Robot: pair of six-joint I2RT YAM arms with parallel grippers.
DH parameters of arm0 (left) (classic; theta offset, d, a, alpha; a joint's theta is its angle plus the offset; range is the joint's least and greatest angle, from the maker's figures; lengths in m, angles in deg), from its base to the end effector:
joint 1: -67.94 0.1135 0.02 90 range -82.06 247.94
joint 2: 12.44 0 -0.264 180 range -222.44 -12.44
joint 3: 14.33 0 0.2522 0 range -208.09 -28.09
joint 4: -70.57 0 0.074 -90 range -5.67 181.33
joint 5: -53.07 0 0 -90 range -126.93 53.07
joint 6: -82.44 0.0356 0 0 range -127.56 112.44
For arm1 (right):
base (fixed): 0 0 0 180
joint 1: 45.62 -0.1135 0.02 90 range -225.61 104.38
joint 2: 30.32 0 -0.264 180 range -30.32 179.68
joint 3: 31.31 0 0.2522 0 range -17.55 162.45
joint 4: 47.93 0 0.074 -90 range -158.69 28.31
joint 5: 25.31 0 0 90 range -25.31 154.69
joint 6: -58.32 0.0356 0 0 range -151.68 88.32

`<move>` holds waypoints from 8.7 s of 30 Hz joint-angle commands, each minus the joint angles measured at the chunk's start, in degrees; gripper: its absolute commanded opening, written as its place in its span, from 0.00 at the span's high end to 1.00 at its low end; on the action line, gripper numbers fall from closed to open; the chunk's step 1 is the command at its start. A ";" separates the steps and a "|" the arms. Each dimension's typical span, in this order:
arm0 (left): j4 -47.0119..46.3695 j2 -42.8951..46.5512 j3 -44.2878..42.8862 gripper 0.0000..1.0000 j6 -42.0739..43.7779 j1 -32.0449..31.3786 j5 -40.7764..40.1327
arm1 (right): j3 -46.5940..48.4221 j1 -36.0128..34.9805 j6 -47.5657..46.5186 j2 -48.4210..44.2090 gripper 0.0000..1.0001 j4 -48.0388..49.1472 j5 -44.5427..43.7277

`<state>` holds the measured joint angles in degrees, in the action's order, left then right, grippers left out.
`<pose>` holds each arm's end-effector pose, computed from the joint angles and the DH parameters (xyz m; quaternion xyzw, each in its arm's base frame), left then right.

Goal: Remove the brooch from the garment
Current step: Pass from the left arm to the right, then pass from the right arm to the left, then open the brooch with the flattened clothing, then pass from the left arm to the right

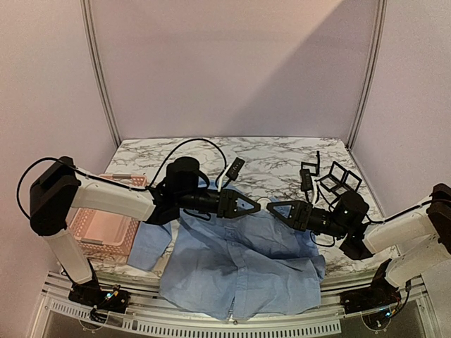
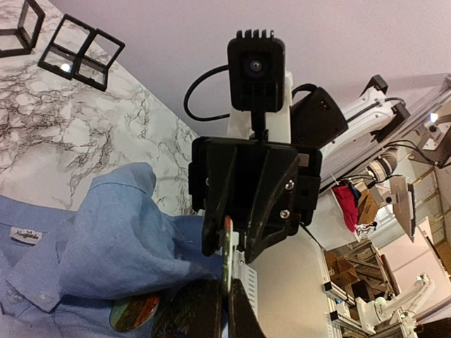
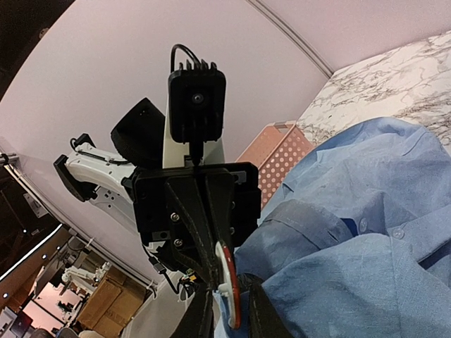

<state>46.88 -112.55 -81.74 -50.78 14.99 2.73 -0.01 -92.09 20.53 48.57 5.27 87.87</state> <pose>0.2101 -0.3160 0.2213 0.2802 0.6941 -0.6269 0.2161 0.1589 0.1876 0.1968 -0.1157 0.6646 0.6385 0.3705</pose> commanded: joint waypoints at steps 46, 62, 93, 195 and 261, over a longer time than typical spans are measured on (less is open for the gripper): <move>39.91 6.32 -12.37 0.32 30.45 3.11 0.17 | 29.22 3.33 -33.00 -6.74 1.00 -70.49 14.83; 39.87 1.56 -14.19 0.70 27.95 2.34 3.40 | 32.44 3.45 -35.68 -2.37 1.00 -71.56 20.59; 30.28 2.73 -9.98 1.00 24.38 1.53 3.92 | 21.64 4.11 -25.51 -8.46 0.50 -55.13 18.14; 31.51 4.12 -10.24 1.00 26.39 -1.97 5.43 | 17.07 4.14 2.77 12.19 0.93 -27.37 17.53; 34.02 1.57 -12.40 1.00 24.37 0.48 3.71 | 15.48 2.11 -15.00 -6.89 0.63 -43.26 9.60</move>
<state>82.44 -110.63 -93.61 -26.26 15.36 5.09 13.83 -89.49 6.56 40.11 -38.12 95.61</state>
